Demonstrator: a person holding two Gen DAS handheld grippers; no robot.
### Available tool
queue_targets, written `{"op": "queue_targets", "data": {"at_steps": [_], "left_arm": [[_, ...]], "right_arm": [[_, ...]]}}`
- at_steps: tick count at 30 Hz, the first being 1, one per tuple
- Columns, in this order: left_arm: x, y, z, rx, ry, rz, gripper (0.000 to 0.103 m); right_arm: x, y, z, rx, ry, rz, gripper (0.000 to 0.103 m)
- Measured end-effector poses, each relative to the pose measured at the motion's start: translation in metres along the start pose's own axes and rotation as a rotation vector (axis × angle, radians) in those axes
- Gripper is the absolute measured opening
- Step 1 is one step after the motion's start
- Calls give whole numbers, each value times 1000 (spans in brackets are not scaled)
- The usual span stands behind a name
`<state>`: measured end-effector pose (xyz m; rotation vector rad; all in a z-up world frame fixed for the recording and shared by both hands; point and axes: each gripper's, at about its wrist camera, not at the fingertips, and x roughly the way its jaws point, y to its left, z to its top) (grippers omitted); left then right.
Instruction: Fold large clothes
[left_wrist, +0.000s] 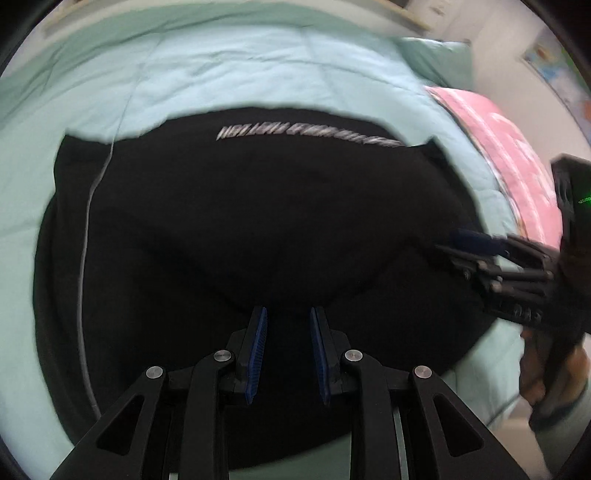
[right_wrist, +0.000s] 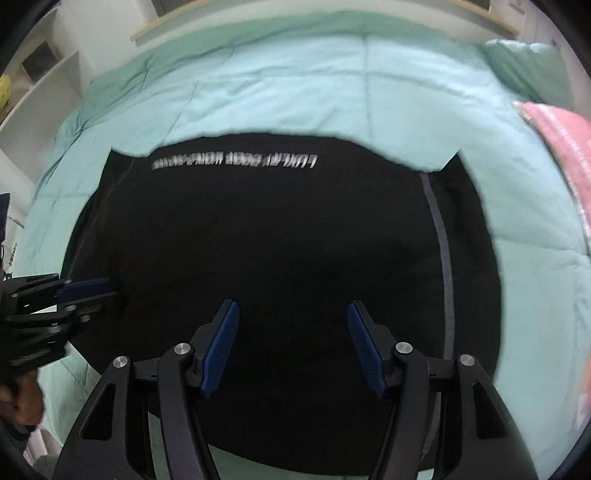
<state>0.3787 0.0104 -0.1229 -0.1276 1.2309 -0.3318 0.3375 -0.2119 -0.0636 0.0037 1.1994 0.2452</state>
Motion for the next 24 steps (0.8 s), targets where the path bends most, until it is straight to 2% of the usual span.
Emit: {"op": "queue_targets", "data": {"at_steps": [3, 4, 6, 8, 10, 13, 14, 17, 20, 22, 24], "left_arm": [[28, 28, 0, -163, 52, -103, 24], [33, 34, 1, -183, 58, -123, 24], [36, 29, 0, -121, 51, -87, 25], [37, 9, -5, -2, 19, 9, 25], [35, 2, -6, 20, 18, 48, 25], [19, -1, 3, -6, 30, 9, 25], [8, -2, 8, 0, 17, -15, 25], [-24, -12, 33, 26, -70, -12, 25], [-28, -17, 61, 37, -115, -35, 30], [-8, -7, 75, 7, -78, -26, 36], [28, 9, 79, -31, 34, 4, 36]], "right_arm": [[35, -1, -10, -12, 59, -20, 68], [42, 0, -13, -16, 65, -25, 68], [48, 1, -15, -27, 60, -41, 69], [52, 1, -16, -24, 63, -45, 70], [54, -1, -16, -18, 78, -37, 70], [41, -2, -7, -15, 106, -25, 70], [30, -1, -2, -15, 89, -9, 70], [2, 1, 19, -20, -7, 33, 70], [4, 2, 42, -34, -47, 26, 70], [23, 1, 58, -26, -38, 42, 70], [43, -3, 60, -2, -8, 66, 71]]}}
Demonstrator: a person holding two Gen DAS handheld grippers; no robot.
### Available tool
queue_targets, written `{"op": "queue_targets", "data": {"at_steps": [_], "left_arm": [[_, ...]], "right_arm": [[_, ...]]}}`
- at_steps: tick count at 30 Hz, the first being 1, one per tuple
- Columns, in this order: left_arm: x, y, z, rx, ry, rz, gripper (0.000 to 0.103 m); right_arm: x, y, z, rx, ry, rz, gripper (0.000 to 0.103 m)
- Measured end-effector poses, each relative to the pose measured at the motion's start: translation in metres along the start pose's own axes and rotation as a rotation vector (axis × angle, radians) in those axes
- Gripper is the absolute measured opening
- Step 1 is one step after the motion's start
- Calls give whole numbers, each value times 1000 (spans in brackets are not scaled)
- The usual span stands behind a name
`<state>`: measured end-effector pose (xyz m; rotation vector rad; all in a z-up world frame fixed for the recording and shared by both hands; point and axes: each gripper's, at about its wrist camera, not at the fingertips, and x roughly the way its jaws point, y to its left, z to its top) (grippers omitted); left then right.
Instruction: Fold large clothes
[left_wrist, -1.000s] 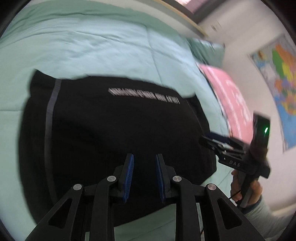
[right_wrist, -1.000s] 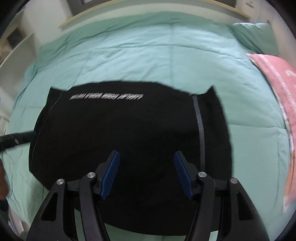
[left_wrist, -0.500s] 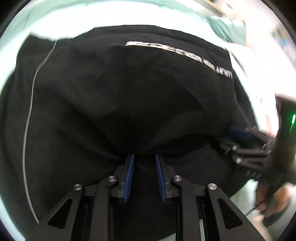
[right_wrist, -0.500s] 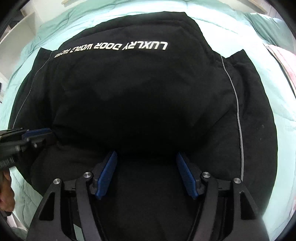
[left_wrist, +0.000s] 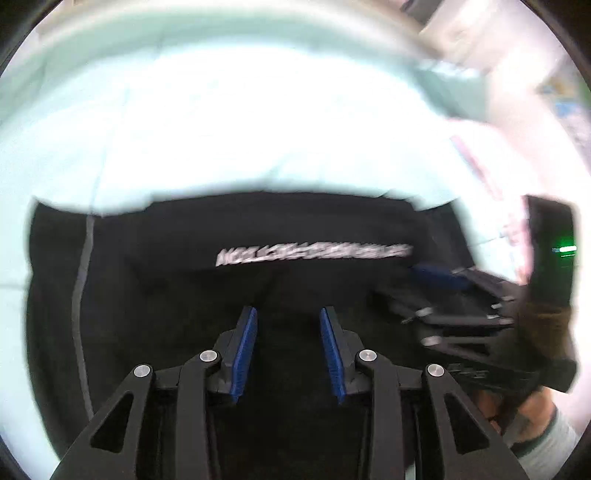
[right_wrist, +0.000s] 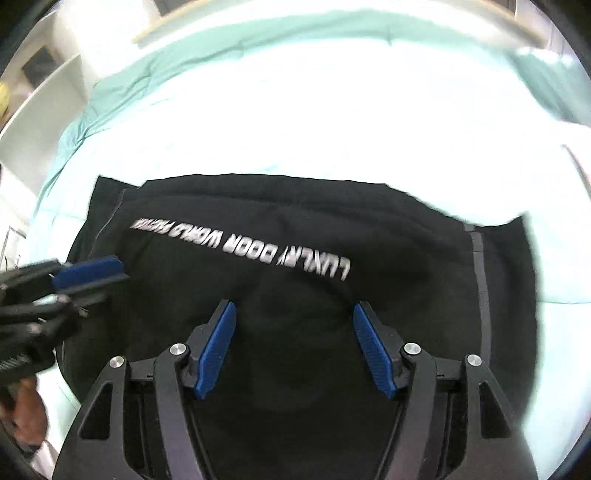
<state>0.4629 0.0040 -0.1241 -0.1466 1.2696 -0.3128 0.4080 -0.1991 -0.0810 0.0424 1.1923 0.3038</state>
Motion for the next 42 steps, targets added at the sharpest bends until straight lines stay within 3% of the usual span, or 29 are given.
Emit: {"op": "queue_targets", "data": {"at_steps": [3, 8, 12, 15, 18, 21, 24, 28, 32, 36, 42], "left_arm": [[37, 20, 1, -84, 54, -44, 36], [37, 26, -4, -101, 51, -98, 36], [-1, 19, -19, -59, 12, -146, 36], [-38, 12, -55, 19, -12, -151, 36], [-53, 11, -94, 30, 21, -194, 36], [-44, 11, -122, 22, 59, -277, 37], [-6, 10, -138, 38, 102, -200, 37], [30, 26, -136, -83, 112, -263, 36], [26, 21, -137, -70, 108, -270, 36], [19, -5, -136, -41, 79, -219, 37], [-7, -24, -142, -2, 69, -138, 37]], "right_arm": [[34, -5, -6, -38, 41, -35, 72], [43, -7, -8, -55, 55, -70, 73], [2, -2, -14, -41, 12, -43, 73], [-40, 9, -40, -104, -36, -46, 73], [-63, 6, -76, -94, -12, -8, 73], [-63, 7, -108, -105, 27, -17, 73], [-46, 11, -131, -86, 59, -19, 73], [-4, 28, -133, -112, 69, -64, 79], [-7, 30, -137, -93, 37, -89, 85], [-22, 20, -148, -40, 11, -105, 88], [-47, 6, -155, 13, 63, -62, 94]]}}
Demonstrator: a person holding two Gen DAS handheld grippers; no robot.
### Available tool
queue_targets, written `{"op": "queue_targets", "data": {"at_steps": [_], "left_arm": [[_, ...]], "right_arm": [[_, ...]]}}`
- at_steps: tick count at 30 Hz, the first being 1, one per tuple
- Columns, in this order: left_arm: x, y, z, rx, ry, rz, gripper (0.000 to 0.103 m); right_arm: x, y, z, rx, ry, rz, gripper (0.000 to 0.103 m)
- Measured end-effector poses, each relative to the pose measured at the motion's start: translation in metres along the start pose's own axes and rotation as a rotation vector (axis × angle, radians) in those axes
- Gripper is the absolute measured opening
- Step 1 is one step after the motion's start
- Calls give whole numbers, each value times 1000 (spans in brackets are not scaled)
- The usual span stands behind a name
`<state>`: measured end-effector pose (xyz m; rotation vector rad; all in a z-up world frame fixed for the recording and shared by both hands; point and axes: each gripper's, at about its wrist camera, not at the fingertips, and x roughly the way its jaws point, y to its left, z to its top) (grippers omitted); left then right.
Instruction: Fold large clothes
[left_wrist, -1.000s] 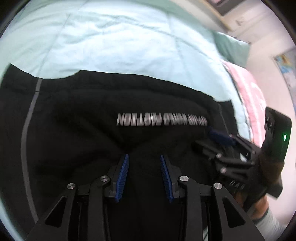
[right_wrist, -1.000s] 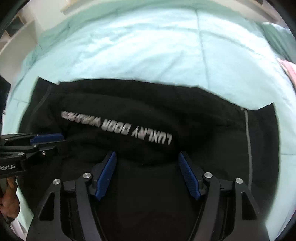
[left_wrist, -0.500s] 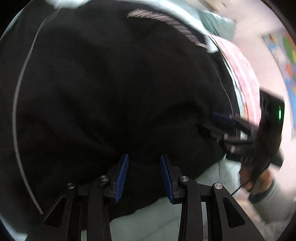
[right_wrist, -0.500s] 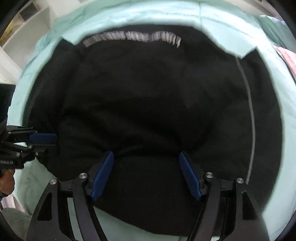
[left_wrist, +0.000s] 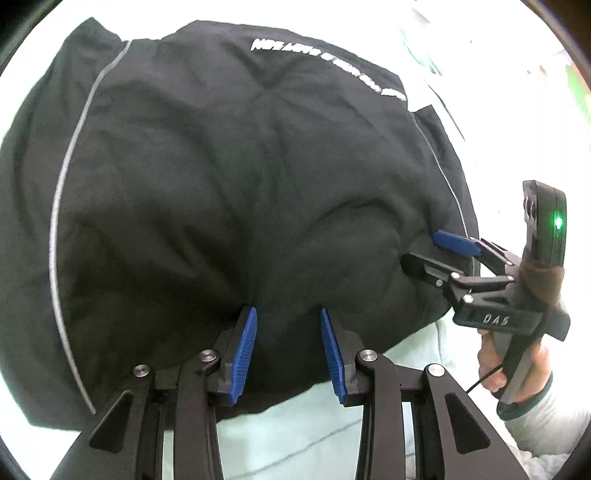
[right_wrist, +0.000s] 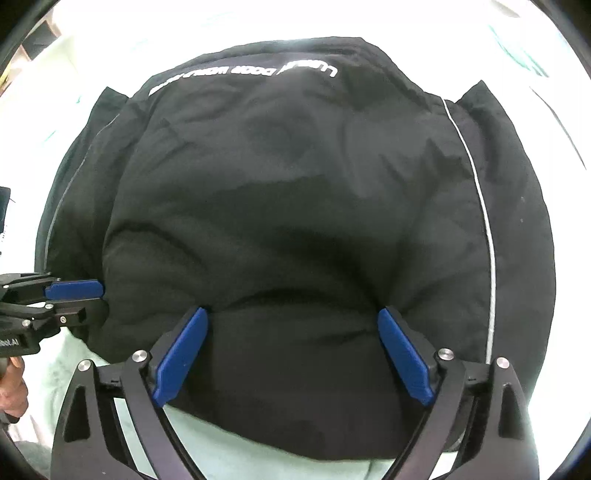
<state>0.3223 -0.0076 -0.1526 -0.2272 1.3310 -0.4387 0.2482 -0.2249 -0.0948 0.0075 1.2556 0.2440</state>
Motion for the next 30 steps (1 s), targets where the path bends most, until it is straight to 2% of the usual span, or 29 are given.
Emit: {"op": "queue_targets", "data": {"at_steps": [4, 8, 11, 14, 18, 22, 23, 28, 30], "left_arm": [[-35, -3, 6, 7, -88, 39, 37], [-71, 21, 21, -36, -151, 44, 37], [-103, 44, 24, -34, -206, 125, 37], [-132, 69, 30, -43, -262, 176, 37], [-150, 111, 39, -96, -296, 214, 37], [-147, 151, 44, -163, -279, 155, 37], [-144, 158, 46, -179, -269, 129, 37], [-111, 200, 58, -292, -223, -2, 37], [-100, 215, 63, -337, -203, -9, 37]], "right_arm": [[-35, -26, -1, 72, -39, -1, 94], [-76, -60, 2, 132, -99, -47, 94], [-111, -79, -3, 160, -168, -103, 94], [-132, -93, 26, 191, -224, -162, 94], [-147, -122, 46, 253, -299, -181, 94], [-147, -154, 52, 313, -266, -274, 95], [-142, -157, 56, 312, -252, -270, 95], [-106, -180, 61, 311, -163, -148, 94], [-89, -189, 59, 334, -141, -84, 95]]}}
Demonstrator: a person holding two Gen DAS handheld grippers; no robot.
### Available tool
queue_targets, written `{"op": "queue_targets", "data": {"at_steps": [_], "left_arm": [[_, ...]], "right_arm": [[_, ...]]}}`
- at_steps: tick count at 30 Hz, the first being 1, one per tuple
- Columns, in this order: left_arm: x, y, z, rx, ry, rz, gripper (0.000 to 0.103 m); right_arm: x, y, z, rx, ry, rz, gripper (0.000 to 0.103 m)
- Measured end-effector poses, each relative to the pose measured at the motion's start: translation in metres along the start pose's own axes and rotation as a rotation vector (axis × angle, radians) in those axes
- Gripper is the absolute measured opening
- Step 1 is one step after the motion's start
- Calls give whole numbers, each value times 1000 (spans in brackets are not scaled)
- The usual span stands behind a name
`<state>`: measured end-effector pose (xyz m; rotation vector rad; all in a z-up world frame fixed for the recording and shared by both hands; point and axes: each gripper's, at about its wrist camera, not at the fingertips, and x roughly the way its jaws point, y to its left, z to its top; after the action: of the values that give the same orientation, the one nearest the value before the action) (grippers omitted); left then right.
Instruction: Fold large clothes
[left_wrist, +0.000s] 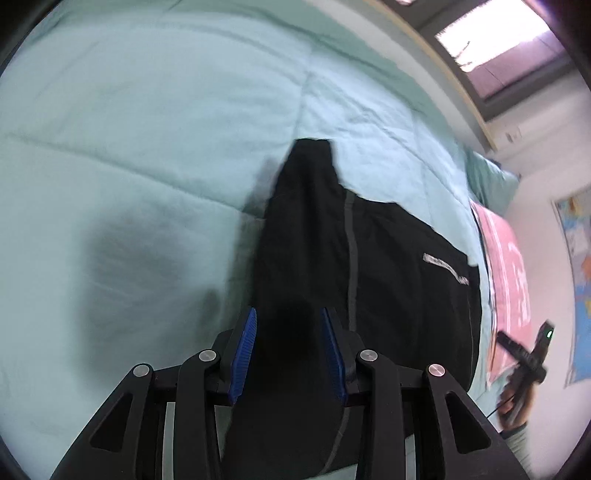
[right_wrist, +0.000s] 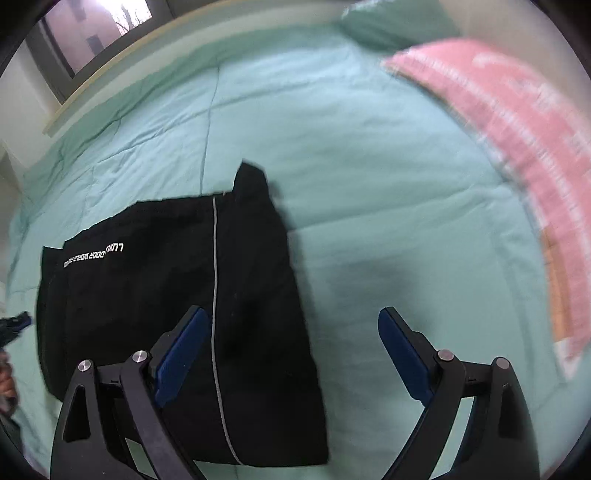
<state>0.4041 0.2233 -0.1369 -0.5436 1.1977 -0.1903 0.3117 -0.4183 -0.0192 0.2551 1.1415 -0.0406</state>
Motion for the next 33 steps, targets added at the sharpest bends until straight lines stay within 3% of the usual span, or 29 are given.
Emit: {"op": "queue_targets", "data": {"at_steps": [6, 8, 11, 12, 16, 25, 27, 29, 30, 33], "left_arm": [[29, 17, 8, -61, 46, -38, 37], [38, 23, 7, -83, 94, -99, 37], [51, 35, 3, -146, 159, -285, 43], [54, 40, 0, -167, 162, -305, 46], [74, 46, -4, -203, 192, -292, 56], [119, 51, -2, -320, 214, -441, 60], [120, 50, -4, -317, 204, -448, 59], [114, 42, -8, -273, 192, -473, 53], [110, 37, -8, -251, 193, -500, 50], [100, 30, -12, -230, 193, -544, 49]], "right_arm": [[49, -12, -2, 36, 73, 87, 94], [60, -13, -2, 27, 93, 104, 94], [77, -12, -2, 4, 132, 142, 87], [84, -11, -2, -7, 153, 167, 87], [111, -3, -6, -37, 223, 260, 87], [160, -31, -8, 149, 273, 493, 90], [158, -29, -10, 136, 270, 522, 85], [156, -27, -14, 131, 286, 597, 57], [156, -27, -16, 138, 301, 645, 56], [151, -23, -21, 96, 315, 637, 57]]}}
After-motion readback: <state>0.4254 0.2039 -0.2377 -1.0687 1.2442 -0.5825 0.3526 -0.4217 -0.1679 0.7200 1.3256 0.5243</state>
